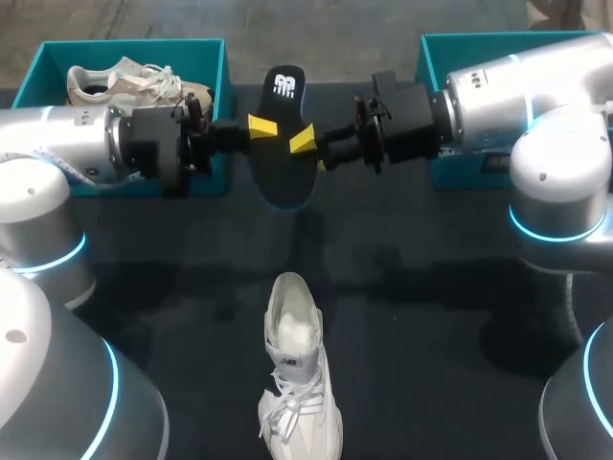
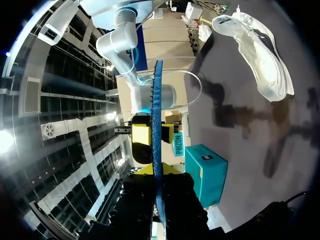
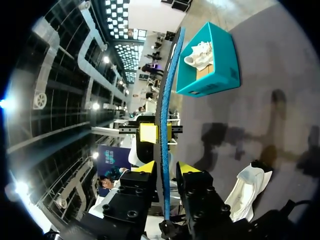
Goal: Take the shoe out of the shoebox, open the shoe tongue, remove and reinsert the insole, then place the shoe into the shoebox
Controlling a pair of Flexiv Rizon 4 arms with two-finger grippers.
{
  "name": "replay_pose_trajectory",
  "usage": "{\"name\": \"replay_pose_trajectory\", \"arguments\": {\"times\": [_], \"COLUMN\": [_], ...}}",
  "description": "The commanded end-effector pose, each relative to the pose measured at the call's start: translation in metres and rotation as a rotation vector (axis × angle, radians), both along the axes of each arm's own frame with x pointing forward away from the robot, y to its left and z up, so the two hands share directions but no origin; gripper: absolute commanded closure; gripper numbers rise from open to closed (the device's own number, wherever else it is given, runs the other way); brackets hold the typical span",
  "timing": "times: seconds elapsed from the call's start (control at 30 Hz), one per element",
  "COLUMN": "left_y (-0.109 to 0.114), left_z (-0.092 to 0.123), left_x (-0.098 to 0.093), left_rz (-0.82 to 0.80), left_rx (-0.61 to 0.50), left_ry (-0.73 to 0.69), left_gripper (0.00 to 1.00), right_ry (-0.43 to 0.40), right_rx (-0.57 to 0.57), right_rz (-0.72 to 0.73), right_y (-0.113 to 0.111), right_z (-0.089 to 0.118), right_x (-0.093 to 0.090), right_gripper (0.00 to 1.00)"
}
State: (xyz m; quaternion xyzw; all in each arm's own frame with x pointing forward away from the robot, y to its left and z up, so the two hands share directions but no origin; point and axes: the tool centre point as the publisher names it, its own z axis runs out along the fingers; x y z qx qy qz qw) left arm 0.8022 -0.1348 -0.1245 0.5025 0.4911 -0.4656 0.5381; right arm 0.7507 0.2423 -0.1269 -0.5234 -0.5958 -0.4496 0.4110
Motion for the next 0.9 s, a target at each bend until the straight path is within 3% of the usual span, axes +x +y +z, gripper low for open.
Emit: {"name": "replay_pose_trajectory", "arguments": {"times": [0.03, 0.53, 0.9], "left_y": [-0.0014, -0.0009, -0.0018], "left_z": [-0.0013, 0.0001, -0.0006], "left_x": [-0.0018, -0.0029, -0.0040], "left_rz": [0.006, 0.020, 0.029], "left_rx": [-0.006, -0.030, -0.031], "left_ry": [-0.003, -0.011, -0.018], "left_gripper": [1.00, 1.00, 1.00], "right_ry": [0.001, 0.001, -0.003], "right_rx": [-0.006, 0.001, 0.004], "right_rz": [-0.005, -0.009, -0.007], "right_y": [0.0033, 0.0048, 0.0069], "right_z": [0.0008, 0.0019, 0.0031], "right_x": [-0.0012, -0.0015, -0.0026], "right_gripper": [0.78, 0.84, 0.84]}}
